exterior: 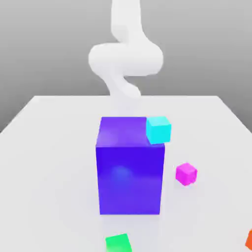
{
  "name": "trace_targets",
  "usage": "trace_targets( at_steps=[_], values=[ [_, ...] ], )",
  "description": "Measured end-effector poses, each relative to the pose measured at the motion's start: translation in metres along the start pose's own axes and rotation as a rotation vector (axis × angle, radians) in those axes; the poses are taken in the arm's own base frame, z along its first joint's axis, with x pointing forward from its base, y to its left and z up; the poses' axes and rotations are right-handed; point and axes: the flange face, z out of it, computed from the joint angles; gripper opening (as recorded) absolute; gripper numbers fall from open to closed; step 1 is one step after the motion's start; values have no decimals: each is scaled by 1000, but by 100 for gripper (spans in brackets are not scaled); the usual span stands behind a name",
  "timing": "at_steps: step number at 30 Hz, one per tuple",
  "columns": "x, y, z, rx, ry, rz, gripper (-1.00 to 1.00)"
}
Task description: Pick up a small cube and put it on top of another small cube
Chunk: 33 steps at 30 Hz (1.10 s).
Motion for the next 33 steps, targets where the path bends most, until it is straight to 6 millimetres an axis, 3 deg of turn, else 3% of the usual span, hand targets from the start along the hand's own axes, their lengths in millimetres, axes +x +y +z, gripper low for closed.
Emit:
trace_targets(
  at_steps=[4, 9, 14, 17, 20, 22, 31, 32, 33],
  values=[
    [-70, -12, 91, -49, -112, -105, 0],
    [-191, -4, 177, -95, -262, -285, 0],
    [-331, 43, 227, -138, -422, -500, 0],
    [-390, 92, 242, -196, -529, -561, 0],
    [-428, 149, 250, -284, -622, -582, 0],
    [-438, 179, 256, -348, -660, -559, 0],
    [-467, 216, 300, -374, -681, -534, 0],
    [-470, 220, 304, -376, -678, -535, -100],
    [-470, 220, 304, -376, -678, -535, -100]
  ],
)
